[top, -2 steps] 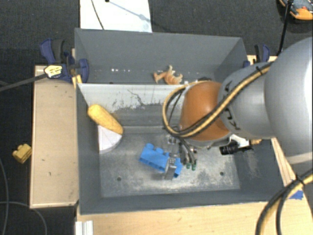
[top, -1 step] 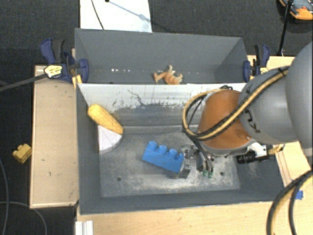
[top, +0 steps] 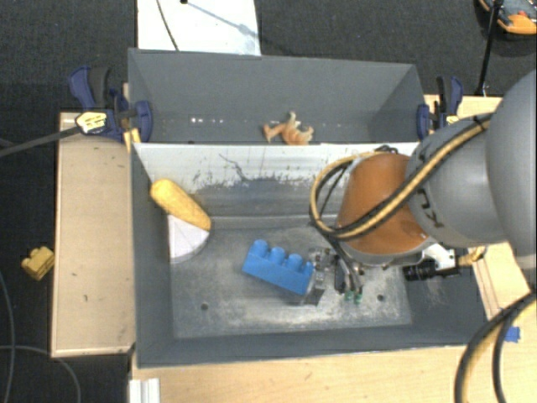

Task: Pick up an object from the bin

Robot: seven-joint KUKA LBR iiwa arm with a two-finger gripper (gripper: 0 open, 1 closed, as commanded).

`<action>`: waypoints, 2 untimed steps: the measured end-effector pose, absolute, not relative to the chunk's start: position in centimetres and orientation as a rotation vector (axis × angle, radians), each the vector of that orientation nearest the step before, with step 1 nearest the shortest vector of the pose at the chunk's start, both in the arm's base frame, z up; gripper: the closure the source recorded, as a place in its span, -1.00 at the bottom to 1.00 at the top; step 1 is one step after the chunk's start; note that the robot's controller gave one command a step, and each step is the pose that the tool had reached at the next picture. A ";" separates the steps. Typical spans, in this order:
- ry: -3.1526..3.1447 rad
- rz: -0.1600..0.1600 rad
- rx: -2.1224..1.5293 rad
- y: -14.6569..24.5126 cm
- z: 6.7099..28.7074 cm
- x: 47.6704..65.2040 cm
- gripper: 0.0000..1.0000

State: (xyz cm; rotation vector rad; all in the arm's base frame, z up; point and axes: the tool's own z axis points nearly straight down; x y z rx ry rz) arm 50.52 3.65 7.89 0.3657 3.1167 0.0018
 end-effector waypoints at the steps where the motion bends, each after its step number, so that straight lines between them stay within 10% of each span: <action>1: 3.126 -0.001 0.366 4.2 13.2 50.1 1.00; 2: 3.115 0.003 0.348 4.6 16.7 50.4 1.00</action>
Offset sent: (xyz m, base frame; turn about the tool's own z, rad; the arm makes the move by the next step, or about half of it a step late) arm -0.0051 0.0240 0.0357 -0.0720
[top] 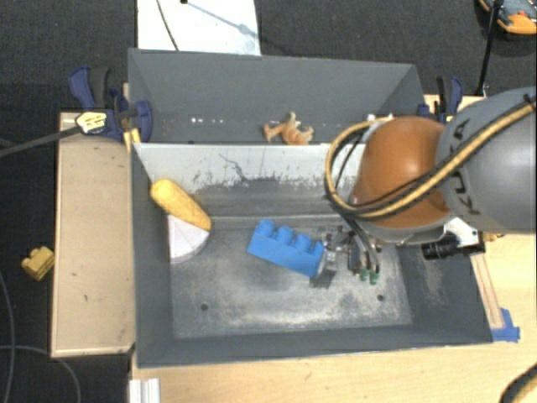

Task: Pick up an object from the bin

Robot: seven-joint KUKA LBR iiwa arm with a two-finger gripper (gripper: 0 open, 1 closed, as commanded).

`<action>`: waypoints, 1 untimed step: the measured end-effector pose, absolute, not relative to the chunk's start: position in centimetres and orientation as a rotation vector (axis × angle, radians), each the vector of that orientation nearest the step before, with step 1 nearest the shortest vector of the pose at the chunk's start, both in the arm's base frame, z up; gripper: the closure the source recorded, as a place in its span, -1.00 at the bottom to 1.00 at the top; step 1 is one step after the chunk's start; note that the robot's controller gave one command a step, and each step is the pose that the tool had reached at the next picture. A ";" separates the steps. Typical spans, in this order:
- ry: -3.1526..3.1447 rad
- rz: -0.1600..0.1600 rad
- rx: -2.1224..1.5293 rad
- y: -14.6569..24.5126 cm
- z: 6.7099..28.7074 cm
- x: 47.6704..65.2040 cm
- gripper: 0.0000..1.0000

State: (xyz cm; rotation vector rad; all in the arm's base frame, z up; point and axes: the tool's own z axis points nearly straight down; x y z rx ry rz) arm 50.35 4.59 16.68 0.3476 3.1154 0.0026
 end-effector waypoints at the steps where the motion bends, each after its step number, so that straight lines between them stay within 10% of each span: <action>1: 3.128 -0.001 0.353 4.5 20.6 50.3 1.00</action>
Offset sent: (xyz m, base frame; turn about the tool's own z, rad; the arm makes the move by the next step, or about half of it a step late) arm 0.0038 0.0021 0.1133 0.0326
